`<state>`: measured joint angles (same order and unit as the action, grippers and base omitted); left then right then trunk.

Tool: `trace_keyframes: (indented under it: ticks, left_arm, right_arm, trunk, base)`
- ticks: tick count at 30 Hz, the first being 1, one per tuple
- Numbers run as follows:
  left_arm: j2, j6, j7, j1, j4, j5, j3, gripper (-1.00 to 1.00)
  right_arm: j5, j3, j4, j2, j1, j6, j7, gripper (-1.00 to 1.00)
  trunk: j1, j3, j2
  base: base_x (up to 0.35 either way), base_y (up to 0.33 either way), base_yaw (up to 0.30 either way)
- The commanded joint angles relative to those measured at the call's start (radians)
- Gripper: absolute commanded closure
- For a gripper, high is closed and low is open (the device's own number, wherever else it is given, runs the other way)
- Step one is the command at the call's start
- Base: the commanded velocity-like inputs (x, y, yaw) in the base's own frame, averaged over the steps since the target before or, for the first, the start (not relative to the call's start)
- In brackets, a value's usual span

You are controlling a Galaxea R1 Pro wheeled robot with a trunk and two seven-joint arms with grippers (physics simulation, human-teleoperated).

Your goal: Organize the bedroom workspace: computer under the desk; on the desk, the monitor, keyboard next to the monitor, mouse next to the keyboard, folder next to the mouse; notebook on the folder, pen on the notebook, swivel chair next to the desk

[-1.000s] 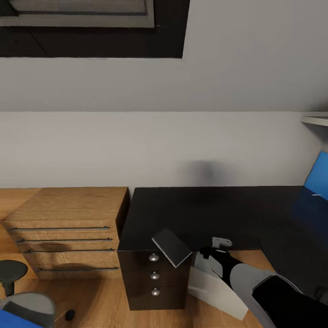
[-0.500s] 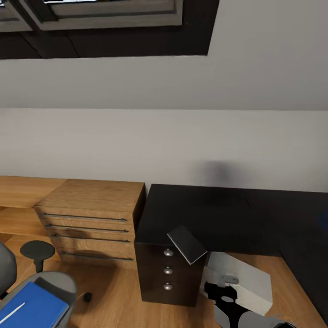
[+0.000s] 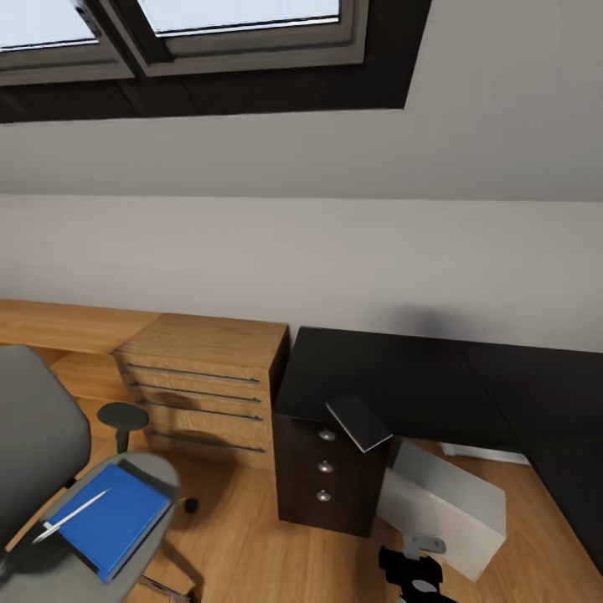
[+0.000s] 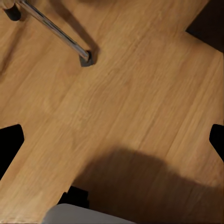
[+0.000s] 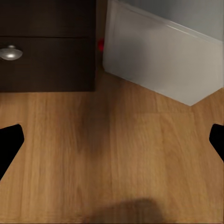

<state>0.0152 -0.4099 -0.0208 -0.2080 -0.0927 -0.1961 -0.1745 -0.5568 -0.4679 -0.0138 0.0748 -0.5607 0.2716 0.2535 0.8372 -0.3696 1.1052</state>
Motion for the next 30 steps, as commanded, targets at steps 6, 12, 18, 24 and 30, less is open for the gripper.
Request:
trace_keyframes:
  ticks: [6, 12, 18, 24, 30]
  left_arm:
    - [0.0, -0.003, -0.002, -0.001, 0.001, -0.002, -0.005, -1.0]
    - [0.0, -0.003, -0.002, -0.001, 0.002, -0.002, -0.005, -1.0]
    - [0.0, -0.003, -0.002, -0.001, 0.002, -0.002, -0.005, -1.0]
    - [0.0, -0.003, -0.002, -0.001, 0.008, -0.002, -0.005, -1.0]
    - [0.0, -0.003, -0.002, -0.001, 0.012, -0.002, -0.005, -1.0]
  right_arm:
    - [-0.009, -0.009, -0.002, 0.002, 0.002, 0.005, -0.003, -1.0]
    - [-0.008, -0.009, -0.004, 0.004, 0.009, 0.008, -0.031, -1.0]
    - [-0.003, -0.009, -0.004, 0.004, 0.02, 0.018, -0.054, -1.0]
    - [-0.001, -0.009, -0.005, 0.003, 0.024, 0.027, -0.061, -1.0]
    - [0.0, -0.009, -0.005, 0.0, 0.024, 0.031, -0.063, -1.0]
  trunk:
    - [-0.001, -0.001, 0.001]
    - [-0.001, -0.001, 0.001]
    - [-0.001, -0.001, 0.001]
    - [-0.001, -0.001, 0.001]
    - [-0.001, -0.001, 0.001]
  base:
    - [-0.294, 0.0, 0.015]
    - [-0.142, 0.0, 0.004]
    - [-0.038, 0.0, 0.001]
    - [-0.009, 0.0, 0.0]
    - [-0.001, 0.0, 0.0]
